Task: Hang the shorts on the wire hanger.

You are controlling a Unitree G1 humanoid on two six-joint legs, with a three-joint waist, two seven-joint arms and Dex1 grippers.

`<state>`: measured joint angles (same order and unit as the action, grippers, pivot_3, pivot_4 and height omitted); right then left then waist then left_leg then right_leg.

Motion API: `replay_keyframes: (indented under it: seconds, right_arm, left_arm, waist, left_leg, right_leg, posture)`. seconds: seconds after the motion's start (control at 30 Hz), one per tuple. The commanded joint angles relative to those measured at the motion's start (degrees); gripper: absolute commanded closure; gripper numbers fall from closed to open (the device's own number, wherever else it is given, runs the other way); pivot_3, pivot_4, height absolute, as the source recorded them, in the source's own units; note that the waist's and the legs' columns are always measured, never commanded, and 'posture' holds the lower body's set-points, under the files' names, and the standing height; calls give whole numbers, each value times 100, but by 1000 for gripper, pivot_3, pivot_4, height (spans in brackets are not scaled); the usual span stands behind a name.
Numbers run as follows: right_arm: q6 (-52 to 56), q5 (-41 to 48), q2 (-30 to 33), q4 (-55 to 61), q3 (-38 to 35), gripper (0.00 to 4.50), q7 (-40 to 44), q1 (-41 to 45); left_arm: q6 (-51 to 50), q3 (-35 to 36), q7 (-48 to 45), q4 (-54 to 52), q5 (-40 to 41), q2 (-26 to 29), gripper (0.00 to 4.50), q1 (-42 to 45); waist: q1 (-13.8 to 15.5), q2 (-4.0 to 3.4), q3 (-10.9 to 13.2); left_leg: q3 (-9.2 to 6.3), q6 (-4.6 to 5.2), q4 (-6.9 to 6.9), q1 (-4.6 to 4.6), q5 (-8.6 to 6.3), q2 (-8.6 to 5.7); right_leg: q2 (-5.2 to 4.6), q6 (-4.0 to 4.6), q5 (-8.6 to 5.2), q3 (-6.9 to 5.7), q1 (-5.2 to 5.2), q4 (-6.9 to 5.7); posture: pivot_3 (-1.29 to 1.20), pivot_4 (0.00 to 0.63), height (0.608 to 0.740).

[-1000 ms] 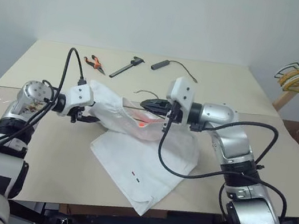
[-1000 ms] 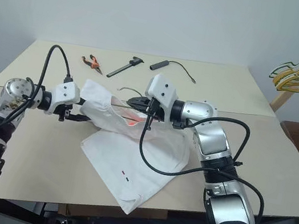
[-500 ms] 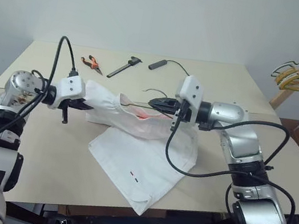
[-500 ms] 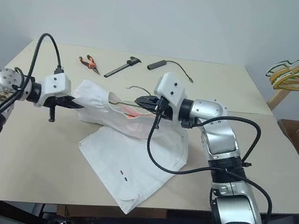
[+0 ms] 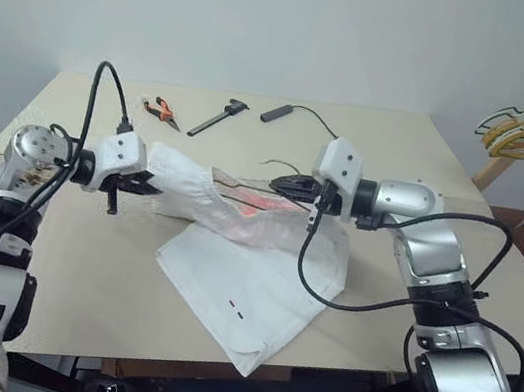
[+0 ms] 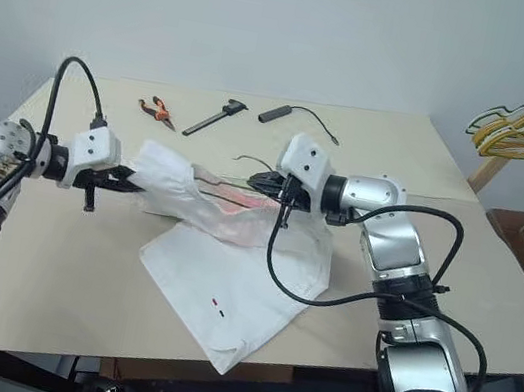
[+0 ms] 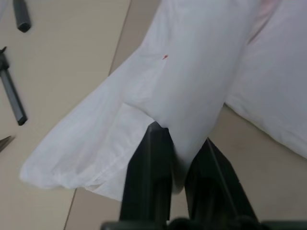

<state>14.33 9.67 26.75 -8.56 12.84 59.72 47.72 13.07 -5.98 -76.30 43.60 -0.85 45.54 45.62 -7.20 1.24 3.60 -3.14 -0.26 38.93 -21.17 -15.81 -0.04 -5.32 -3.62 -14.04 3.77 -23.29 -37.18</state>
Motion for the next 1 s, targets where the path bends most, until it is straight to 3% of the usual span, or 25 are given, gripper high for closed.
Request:
replay_keyframes:
  seconds: [0.03,0.13,0.3,0.47,0.67,0.77,1.0]
  right_arm:
    - [235,170,-6,303,-198,4500,-12,296]
    - [434,182,46,405,-148,4500,43,378]
    - [773,15,201,364,25,4500,202,724]
    - [939,92,208,405,44,4500,365,999]
    - [935,174,187,513,16,4500,454,1082]
    - [981,191,209,592,-6,4500,456,1058]
    - [1143,219,276,744,-48,4500,441,995]
  left_arm:
    - [87,21,1,-399,69,15,2601,-18]
    - [99,128,-64,-418,151,96,1723,148]
    - [-537,453,-992,-1191,1185,130,112,515]
    - [-591,33,-414,-933,643,-406,45,816]
    - [-127,-607,67,269,-249,-871,45,1373]
    - [3,-559,214,682,-273,-1076,663,1661]
    - [165,-421,-64,910,-55,-1168,2882,1759]
  waist:
    - [0,0,0]
    - [-1,0,-1]
    - [-9,0,0]
    - [6,-8,-54]
    - [-47,-5,-73]
    - [-65,-4,-73]
    - [-155,-4,-73]
  left_leg:
    - [0,0,0,0,0,0]
    - [0,0,1,0,0,0]
    - [0,0,1,-7,0,0]
    - [0,0,2,0,0,-2]
    - [1,-1,4,2,1,-1]
    - [0,0,1,-2,0,0]
    - [-1,5,2,-5,-2,-2]
  right_leg:
    - [0,0,0,0,0,1]
    - [0,0,0,0,0,0]
    - [-1,0,0,0,-4,2]
    - [-4,0,0,-1,5,3]
    - [3,0,0,0,4,1]
    - [2,0,0,-1,-1,4]
    - [-2,0,0,0,-2,5]
  posture:
    - [-39,0,740]
    - [-43,0,740]
    - [-53,0,740]
    - [-48,0,740]
    - [-64,0,740]
    - [-75,0,740]
    - [-91,0,740]
